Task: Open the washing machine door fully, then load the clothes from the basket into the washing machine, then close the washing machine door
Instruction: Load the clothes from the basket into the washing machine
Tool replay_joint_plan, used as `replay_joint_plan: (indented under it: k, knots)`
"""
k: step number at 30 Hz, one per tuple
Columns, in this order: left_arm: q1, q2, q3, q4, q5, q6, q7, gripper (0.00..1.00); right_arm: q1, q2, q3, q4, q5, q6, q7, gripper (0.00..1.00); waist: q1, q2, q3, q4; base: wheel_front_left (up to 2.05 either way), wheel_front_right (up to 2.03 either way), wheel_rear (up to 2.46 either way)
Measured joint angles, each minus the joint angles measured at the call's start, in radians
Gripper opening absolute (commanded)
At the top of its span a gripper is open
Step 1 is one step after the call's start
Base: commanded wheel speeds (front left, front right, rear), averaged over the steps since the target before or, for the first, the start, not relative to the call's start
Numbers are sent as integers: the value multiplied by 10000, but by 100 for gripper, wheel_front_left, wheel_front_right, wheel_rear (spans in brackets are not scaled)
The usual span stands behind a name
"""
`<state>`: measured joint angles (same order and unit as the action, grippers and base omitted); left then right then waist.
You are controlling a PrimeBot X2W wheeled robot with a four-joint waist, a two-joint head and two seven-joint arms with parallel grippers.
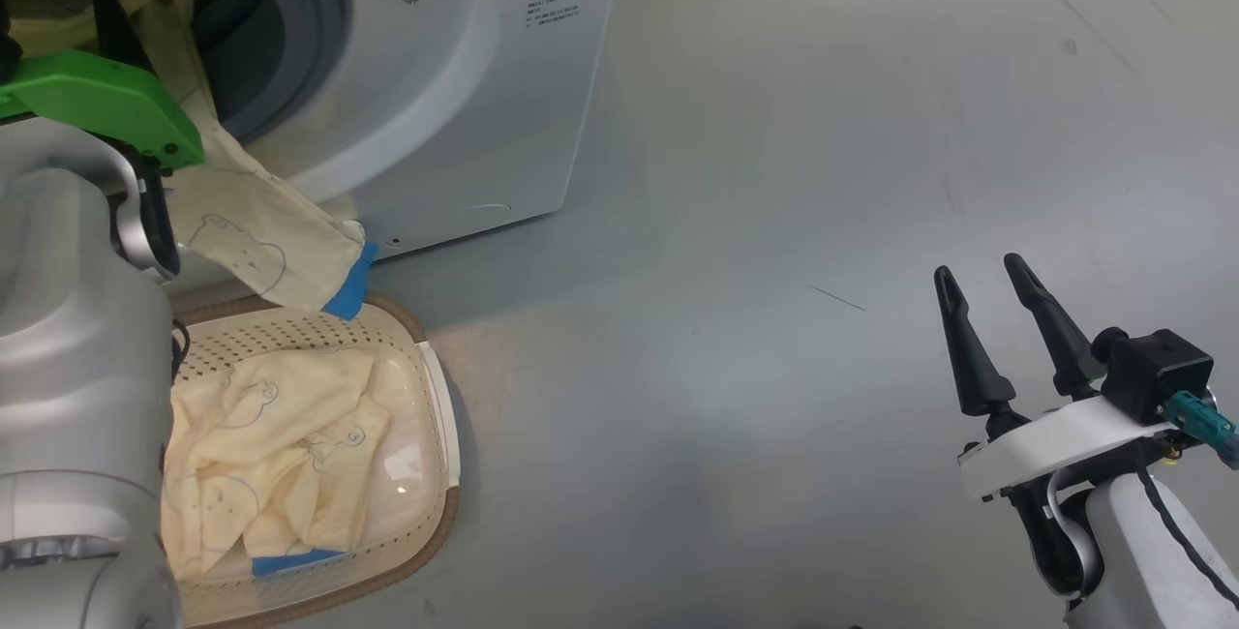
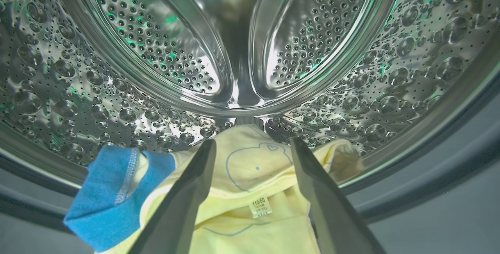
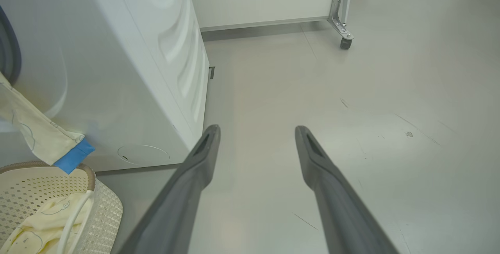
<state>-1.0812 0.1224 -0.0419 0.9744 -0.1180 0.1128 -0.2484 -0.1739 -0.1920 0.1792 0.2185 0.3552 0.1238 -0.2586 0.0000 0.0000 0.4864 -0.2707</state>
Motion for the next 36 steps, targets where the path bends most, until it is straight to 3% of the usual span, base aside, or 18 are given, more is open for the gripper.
replay_joint_plan:
  k: [14, 24, 36]
  knots:
    - [625, -880, 96, -842, -347, 31, -36, 100, -92, -31, -658, -146, -2, 0, 0, 100, 0, 0, -22, 727, 0, 0, 0]
    - [2175, -920, -71, -1766, -445, -4, -75, 100, -196, 50, -617, -163, -4, 0, 0, 100, 0, 0, -55, 1174, 0, 0, 0]
    - [3823, -938, -291, -2928, -474, -121, -75, 100, -266, 171, -447, -119, -38, 0, 0, 100, 0, 0, -280, 1117, 0, 0, 0]
